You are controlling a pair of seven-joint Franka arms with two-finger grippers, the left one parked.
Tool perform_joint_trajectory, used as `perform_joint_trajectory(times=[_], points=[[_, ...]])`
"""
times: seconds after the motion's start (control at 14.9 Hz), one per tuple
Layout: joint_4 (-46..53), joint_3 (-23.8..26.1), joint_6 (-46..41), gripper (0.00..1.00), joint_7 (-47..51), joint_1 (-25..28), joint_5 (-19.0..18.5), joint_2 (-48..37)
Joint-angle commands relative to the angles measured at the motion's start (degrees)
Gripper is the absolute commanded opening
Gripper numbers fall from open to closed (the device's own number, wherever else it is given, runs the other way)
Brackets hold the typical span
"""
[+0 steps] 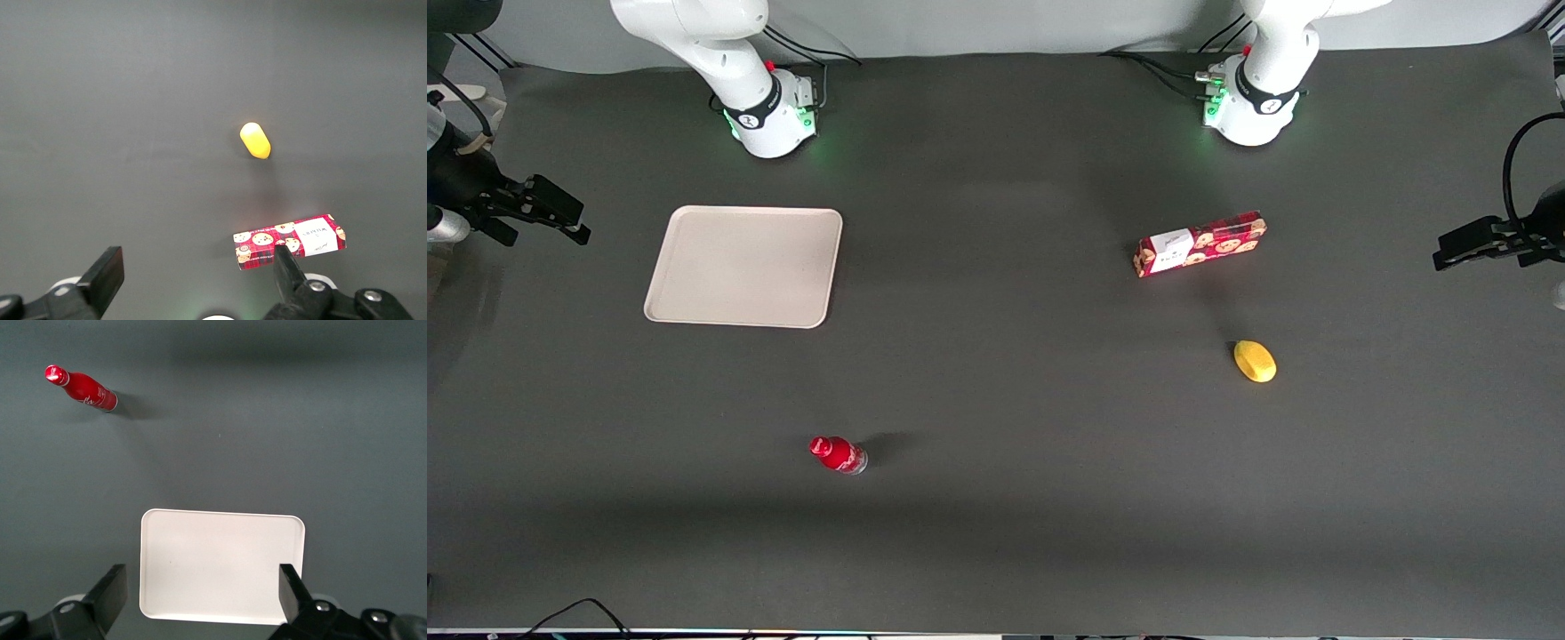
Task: Place coke bottle on tray
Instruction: 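Move the open right gripper out over the table toward the bottle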
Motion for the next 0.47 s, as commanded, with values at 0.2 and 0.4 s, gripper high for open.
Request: perform_joint_trajectory(times=[0.2, 0.4], points=[[1.33, 0.33, -0.91, 1.00, 1.53, 0.34, -0.16, 0.92], [5.54, 2.18, -0.99, 1.00, 1.79, 0.86, -0.07, 4.16]])
